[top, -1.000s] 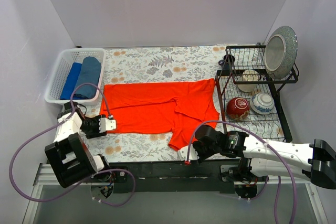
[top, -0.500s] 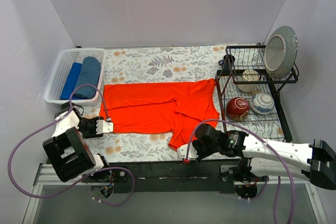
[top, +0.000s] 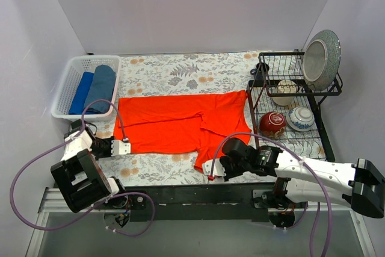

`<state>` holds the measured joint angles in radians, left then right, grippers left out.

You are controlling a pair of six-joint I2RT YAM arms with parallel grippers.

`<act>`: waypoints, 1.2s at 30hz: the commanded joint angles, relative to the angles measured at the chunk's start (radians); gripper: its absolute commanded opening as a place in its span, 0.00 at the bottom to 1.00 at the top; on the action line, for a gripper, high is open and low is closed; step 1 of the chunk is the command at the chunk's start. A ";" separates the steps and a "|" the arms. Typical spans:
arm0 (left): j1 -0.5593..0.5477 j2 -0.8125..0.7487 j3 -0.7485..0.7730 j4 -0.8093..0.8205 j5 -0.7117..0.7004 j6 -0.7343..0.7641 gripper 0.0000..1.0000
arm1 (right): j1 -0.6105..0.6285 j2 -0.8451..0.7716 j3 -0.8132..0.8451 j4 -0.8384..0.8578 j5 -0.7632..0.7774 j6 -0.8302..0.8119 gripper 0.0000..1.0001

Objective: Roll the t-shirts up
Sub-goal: Fold the T-shirt at the center of the board.

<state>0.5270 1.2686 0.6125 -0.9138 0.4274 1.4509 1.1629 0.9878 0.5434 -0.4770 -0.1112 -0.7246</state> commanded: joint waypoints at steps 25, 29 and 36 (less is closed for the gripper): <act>0.090 0.143 0.348 -0.353 0.082 -0.124 0.00 | -0.361 0.155 0.553 -0.158 0.107 0.131 0.01; 0.088 0.172 0.383 -0.313 0.119 -0.182 0.00 | -0.391 0.216 0.584 -0.094 0.183 0.093 0.01; 0.080 0.204 0.415 -0.238 0.145 -0.268 0.00 | -0.456 0.337 0.691 -0.072 0.203 0.090 0.01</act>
<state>0.6113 1.4609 0.9821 -1.2102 0.5083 1.2556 0.7376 1.2861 1.1526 -0.6186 0.0544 -0.6250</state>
